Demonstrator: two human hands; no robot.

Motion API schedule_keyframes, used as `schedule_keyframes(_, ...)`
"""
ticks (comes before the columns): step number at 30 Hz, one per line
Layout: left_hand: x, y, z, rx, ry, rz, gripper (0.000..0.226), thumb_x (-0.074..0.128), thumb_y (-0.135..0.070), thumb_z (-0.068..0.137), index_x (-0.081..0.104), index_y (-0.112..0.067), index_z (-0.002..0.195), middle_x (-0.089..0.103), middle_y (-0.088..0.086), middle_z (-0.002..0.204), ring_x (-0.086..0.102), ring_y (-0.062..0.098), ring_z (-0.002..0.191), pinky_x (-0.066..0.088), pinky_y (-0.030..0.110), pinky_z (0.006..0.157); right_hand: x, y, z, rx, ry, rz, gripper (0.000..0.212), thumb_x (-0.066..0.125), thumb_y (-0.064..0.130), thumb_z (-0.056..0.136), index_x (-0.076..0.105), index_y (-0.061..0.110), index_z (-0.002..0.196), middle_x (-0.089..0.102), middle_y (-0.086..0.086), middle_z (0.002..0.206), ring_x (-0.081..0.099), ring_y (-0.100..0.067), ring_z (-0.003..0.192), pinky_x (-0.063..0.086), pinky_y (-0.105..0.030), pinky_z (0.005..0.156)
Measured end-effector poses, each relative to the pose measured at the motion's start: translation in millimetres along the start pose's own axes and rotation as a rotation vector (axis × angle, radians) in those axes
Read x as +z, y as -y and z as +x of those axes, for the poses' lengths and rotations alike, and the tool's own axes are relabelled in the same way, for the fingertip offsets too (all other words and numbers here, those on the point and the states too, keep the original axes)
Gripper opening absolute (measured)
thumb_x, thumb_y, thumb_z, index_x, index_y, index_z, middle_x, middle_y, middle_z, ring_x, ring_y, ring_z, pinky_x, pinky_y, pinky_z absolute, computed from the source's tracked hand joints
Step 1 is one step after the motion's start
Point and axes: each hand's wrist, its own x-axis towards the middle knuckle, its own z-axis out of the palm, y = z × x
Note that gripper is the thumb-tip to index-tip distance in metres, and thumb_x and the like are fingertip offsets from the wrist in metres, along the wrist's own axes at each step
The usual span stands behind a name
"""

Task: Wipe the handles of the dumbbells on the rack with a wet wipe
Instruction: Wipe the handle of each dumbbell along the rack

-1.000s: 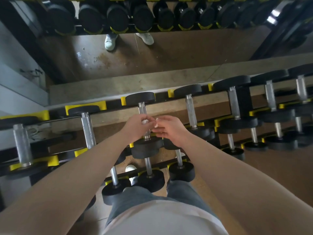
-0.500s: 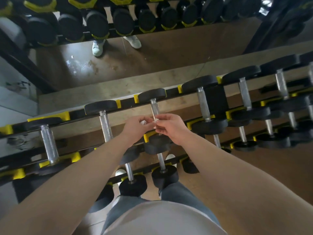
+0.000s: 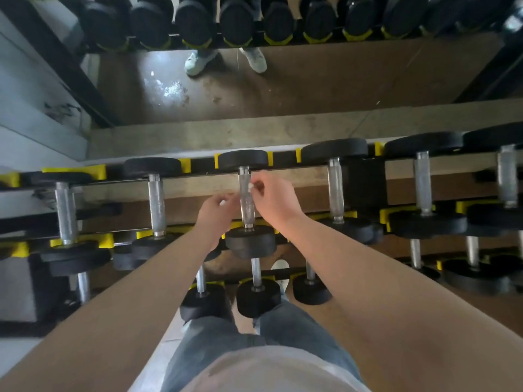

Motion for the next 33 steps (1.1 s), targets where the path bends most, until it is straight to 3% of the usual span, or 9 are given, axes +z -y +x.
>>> schedule_keyframes(2,-0.2,2.6,1.6,-0.085,0.005,-0.064,0.052,0.056,-0.051,0.091,0.063,-0.014,0.128,0.065,0.025,0.114,0.065,0.044,0.107,0.057,0.045,0.083,5.0,0.1,11.2,-0.129,0.021,-0.092,0.018,0.053,0.017,0.104,0.067,0.015,0.115,0.066,0.000,0.103,0.062,-0.015,0.090,0.055,-0.032,0.080)
schedule_keyframes(3,-0.7,3.5,3.0,-0.117,0.002,-0.072,0.048,0.052,-0.043,0.097,0.060,-0.011,0.132,0.063,0.026,0.105,0.066,0.042,0.095,0.058,0.041,0.081,7.0,-0.7,17.6,-0.158,0.022,-0.117,0.020,0.051,0.017,0.104,0.068,0.014,0.114,0.065,-0.002,0.103,0.062,-0.017,0.091,0.055,-0.034,0.081)
schedule_keyframes(5,-4.1,4.4,3.0,-0.164,0.001,-0.110,0.030,0.046,-0.033,0.105,0.060,-0.011,0.121,0.048,0.007,0.075,0.044,0.017,0.057,0.040,0.023,0.052,12.4,-3.7,26.9,-0.190,0.025,-0.170,0.024,0.052,0.015,0.104,0.071,0.011,0.118,0.064,-0.006,0.107,0.063,-0.022,0.095,0.055,-0.037,0.085)
schedule_keyframes(6,-5.3,5.6,4.4,-0.186,0.017,-0.116,0.024,0.046,-0.032,0.106,0.059,-0.015,0.113,0.039,0.000,0.072,0.032,0.012,0.054,0.029,0.022,0.048,12.8,-6.5,28.8,-0.206,0.030,-0.196,0.025,0.054,0.014,0.103,0.072,0.010,0.120,0.065,-0.008,0.109,0.063,-0.024,0.097,0.055,-0.038,0.087)
schedule_keyframes(14,-17.7,13.1,13.7,-0.210,0.073,-0.097,0.027,0.048,-0.037,0.107,0.055,-0.017,0.091,0.033,0.000,0.068,0.025,0.013,0.055,0.022,0.025,0.048,8.8,-26.7,-8.5,-0.375,0.436,-0.350,0.018,0.064,0.014,0.097,0.080,0.012,0.106,0.074,-0.006,0.106,0.069,-0.022,0.095,0.056,-0.038,0.093)
schedule_keyframes(21,-18.8,12.8,13.7,-0.232,0.092,-0.077,0.019,0.050,-0.032,0.106,0.057,-0.016,0.097,0.036,0.001,0.070,0.027,0.012,0.057,0.025,0.024,0.051,17.9,-7.9,23.6,-0.291,0.025,-0.256,0.017,0.059,0.008,0.100,0.074,0.005,0.106,0.064,-0.006,0.095,0.057,-0.018,0.082,0.052,-0.033,0.076)
schedule_keyframes(24,-21.9,13.2,14.5,-0.219,0.088,-0.041,0.022,0.051,-0.035,0.106,0.057,-0.018,0.093,0.037,0.002,0.072,0.029,0.012,0.059,0.028,0.022,0.050,12.8,-4.4,34.9,-0.306,-0.004,-0.335,0.020,0.060,0.006,0.099,0.075,0.005,0.112,0.066,-0.011,0.099,0.063,-0.026,0.086,0.050,-0.030,0.077)
schedule_keyframes(30,-25.5,17.4,23.4,-0.232,0.094,-0.059,0.028,0.053,-0.039,0.105,0.056,-0.015,0.091,0.039,0.003,0.072,0.030,0.013,0.057,0.029,0.024,0.047,1.3,-19.7,-5.5,-0.490,0.571,-0.474,0.025,0.059,0.015,0.101,0.074,0.011,0.122,0.069,-0.008,0.118,0.066,-0.020,0.107,0.053,-0.035,0.099)
schedule_keyframes(33,-24.4,17.9,24.0,-0.247,0.110,-0.062,0.024,0.054,-0.038,0.105,0.058,-0.015,0.097,0.040,0.002,0.070,0.030,0.012,0.056,0.028,0.023,0.046,5.5,-20.0,-6.4,-0.469,0.560,-0.426,0.022,0.060,0.016,0.101,0.075,0.011,0.117,0.070,-0.006,0.113,0.066,-0.019,0.101,0.055,-0.036,0.095)
